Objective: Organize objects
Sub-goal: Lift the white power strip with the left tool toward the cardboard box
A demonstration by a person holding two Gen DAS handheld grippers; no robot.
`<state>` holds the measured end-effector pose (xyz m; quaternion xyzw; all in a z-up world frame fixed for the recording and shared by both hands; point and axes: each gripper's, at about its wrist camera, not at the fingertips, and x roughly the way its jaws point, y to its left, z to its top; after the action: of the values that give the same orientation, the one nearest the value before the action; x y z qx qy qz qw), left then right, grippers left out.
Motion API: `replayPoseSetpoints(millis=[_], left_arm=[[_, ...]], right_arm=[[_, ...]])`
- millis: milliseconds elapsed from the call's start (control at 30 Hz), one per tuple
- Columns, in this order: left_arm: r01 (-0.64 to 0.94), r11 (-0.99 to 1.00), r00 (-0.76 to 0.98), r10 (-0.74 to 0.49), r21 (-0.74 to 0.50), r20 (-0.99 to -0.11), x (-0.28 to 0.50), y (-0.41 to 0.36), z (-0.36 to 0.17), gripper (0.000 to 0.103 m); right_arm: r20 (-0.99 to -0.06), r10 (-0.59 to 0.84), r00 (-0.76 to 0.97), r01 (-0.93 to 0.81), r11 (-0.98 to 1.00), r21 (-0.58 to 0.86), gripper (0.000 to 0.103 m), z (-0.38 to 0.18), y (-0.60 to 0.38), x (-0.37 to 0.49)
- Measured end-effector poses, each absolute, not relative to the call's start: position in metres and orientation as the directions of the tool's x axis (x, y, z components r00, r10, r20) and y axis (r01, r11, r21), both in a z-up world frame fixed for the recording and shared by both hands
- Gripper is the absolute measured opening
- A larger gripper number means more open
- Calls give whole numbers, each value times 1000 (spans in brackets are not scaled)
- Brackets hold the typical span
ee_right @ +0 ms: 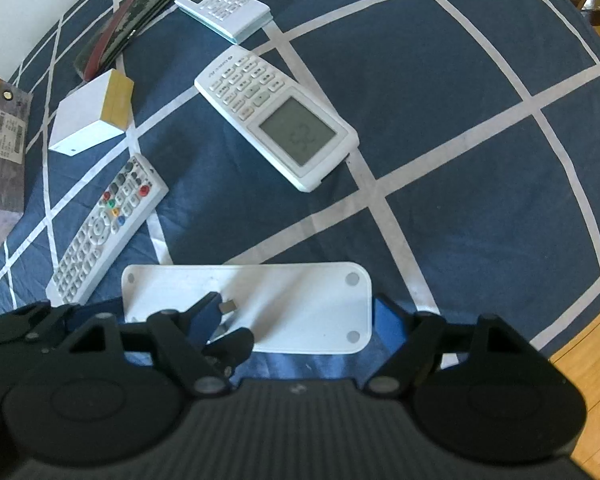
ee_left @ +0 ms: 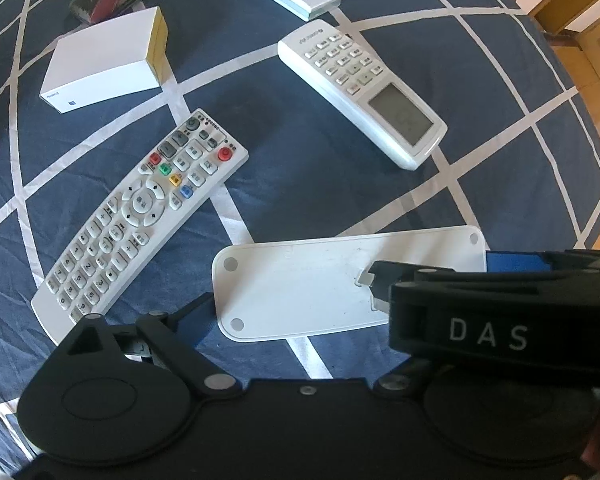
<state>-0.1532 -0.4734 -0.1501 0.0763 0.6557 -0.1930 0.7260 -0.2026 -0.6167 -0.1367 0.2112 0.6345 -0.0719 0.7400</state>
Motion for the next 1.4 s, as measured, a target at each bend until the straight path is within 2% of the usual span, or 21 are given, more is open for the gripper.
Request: replayPoseSetpoints(millis=[267, 567, 1067, 1400], left_arm=[[336, 931, 99, -186, -144, -978, -146, -459, -128, 95], [254, 957, 168, -183, -137, -969, -127, -406, -90, 95], [85, 992, 291, -115, -95, -950, -86, -254, -28, 95], [29, 996, 338, -87, -82, -937, -61, -161, -10, 95]], right_arm=[[-967, 152, 202, 355, 909, 217, 80, -119, -609, -197], [-958, 153, 242, 279, 935, 220, 80, -84, -569, -167], [-929, 205, 310, 102, 964, 247, 80, -22, -427, -89], [-909, 233, 345, 27, 966, 257, 80, 2, -325, -45]])
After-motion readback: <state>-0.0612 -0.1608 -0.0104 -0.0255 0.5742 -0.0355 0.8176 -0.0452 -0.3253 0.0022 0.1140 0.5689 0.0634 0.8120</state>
